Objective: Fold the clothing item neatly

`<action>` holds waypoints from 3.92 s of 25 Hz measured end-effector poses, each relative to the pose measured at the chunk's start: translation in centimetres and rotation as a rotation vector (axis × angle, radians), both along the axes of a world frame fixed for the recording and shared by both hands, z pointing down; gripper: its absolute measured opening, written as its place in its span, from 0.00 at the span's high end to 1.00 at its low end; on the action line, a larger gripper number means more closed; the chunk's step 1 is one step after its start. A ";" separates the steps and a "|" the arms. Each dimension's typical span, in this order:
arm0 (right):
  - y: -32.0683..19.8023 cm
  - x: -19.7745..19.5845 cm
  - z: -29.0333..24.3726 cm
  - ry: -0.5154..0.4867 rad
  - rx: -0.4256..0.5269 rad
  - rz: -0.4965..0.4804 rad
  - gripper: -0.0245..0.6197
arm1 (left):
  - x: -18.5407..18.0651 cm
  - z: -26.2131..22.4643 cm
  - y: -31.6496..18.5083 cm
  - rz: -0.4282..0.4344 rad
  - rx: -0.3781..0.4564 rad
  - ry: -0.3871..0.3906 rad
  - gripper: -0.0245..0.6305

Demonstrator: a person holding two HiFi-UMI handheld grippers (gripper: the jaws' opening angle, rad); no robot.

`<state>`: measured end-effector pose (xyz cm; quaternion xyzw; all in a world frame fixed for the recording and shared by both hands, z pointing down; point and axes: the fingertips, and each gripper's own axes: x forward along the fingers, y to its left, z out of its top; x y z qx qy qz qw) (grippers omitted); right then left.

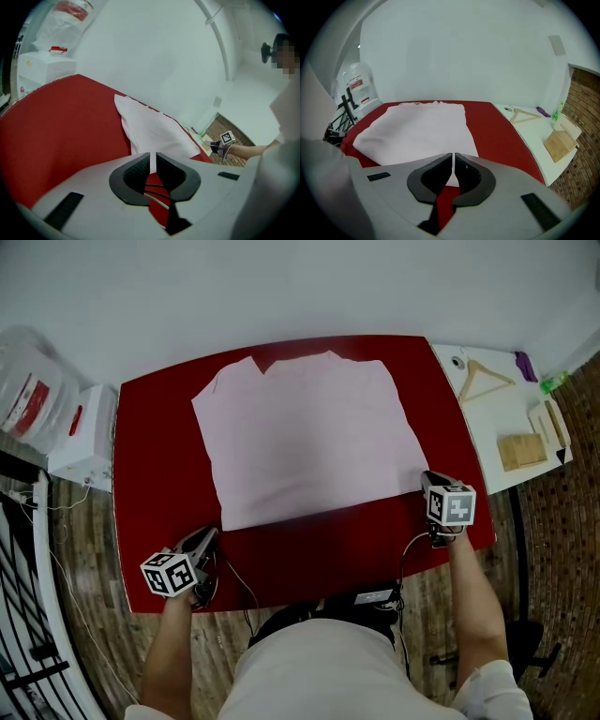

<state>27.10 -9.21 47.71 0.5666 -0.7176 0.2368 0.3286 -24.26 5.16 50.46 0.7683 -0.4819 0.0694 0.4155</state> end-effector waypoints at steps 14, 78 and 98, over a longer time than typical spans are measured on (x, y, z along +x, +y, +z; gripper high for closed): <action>2.6 -3.1 -1.1 -0.070 0.026 -0.102 0.93 | 3.1 -4.0 3.0 -0.030 0.130 0.011 0.95; 32.4 -9.0 -17.2 -0.333 0.271 -0.387 0.93 | 16.8 -15.3 28.3 0.021 0.312 0.029 0.95; 37.2 -10.0 -17.6 -0.337 0.248 -0.275 0.94 | 16.8 -17.5 30.0 0.136 0.336 0.061 0.95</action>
